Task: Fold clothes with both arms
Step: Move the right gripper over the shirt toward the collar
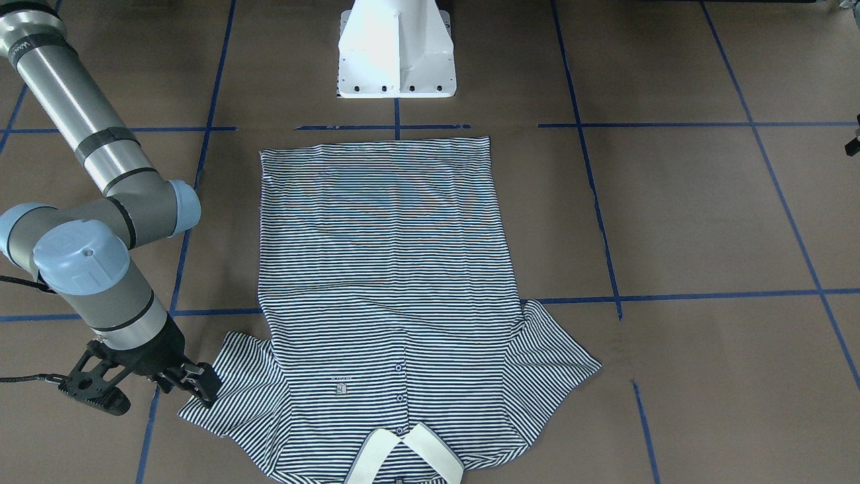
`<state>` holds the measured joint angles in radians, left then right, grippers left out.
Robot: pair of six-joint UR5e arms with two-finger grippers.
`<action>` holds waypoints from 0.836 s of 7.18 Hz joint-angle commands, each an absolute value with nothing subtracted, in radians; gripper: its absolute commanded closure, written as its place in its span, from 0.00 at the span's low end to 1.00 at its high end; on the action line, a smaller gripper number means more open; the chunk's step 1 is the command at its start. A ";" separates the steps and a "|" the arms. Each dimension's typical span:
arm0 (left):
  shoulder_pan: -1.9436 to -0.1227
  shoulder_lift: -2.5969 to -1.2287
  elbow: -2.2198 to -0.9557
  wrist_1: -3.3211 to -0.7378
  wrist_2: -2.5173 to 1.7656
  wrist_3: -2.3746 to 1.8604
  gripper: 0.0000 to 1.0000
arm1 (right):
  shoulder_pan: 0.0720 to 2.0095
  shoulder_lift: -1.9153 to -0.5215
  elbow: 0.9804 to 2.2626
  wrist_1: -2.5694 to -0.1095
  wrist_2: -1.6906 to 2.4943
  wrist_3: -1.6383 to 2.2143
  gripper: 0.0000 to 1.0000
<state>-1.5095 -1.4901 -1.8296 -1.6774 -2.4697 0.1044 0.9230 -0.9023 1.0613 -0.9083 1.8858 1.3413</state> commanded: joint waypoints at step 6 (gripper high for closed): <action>-1.508 -1.489 -1.833 -1.680 -2.499 0.106 0.00 | 0.911 -0.844 0.942 -0.908 1.827 1.341 0.34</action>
